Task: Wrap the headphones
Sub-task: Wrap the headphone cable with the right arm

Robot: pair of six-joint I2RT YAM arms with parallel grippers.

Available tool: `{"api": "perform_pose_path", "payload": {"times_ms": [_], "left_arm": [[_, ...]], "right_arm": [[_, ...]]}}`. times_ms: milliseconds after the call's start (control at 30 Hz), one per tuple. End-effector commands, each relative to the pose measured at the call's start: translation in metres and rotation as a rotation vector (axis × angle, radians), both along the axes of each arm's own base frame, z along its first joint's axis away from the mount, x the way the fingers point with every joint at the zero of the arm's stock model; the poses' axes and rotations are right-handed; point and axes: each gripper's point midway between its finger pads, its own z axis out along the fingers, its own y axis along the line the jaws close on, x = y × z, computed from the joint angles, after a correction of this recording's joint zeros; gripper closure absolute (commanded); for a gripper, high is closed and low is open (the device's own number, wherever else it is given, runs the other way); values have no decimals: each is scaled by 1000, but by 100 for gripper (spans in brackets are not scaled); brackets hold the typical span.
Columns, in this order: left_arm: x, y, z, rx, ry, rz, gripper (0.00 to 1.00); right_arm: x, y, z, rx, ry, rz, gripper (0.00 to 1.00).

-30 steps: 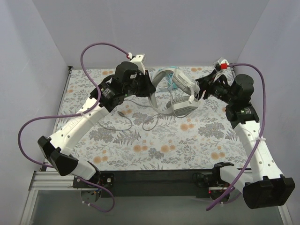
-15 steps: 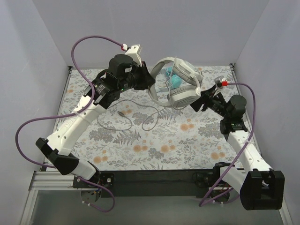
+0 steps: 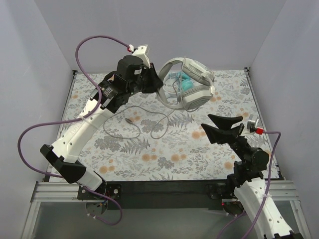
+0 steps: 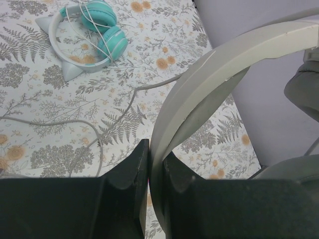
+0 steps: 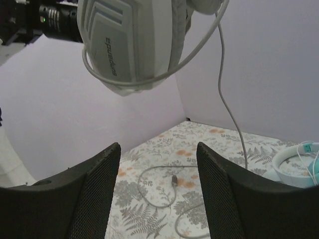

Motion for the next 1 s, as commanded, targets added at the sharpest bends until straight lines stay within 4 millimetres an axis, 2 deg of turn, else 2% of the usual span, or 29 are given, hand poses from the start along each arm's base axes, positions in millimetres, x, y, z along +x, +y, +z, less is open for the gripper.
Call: {"api": "perform_pose_path", "payload": {"times_ms": [0, 167, 233, 300, 367, 500, 700, 967], "left_arm": [[1, 5, 40, -114, -67, 40, 100], [3, 7, 41, -120, -74, 59, 100], [5, 8, 40, -118, -72, 70, 100], [7, 8, 38, -119, -70, 79, 100], [8, 9, 36, -118, -68, 87, 100], [12, 11, 29, -108, -62, 112, 100], [14, 8, 26, -118, -54, 112, 100], [15, 5, 26, -132, -49, 106, 100]], "right_arm": [[6, -9, 29, 143, 17, -44, 31], [21, -4, 40, 207, 71, -84, 32], [21, 1, 53, 241, 73, -74, 32], [22, 12, 54, 247, 94, -61, 33], [29, 9, 58, 292, 118, -105, 33], [30, 10, 61, 344, 144, -102, 34], [32, -1, 66, 419, 159, -129, 34], [39, 9, 70, 433, 200, -98, 35]]}}
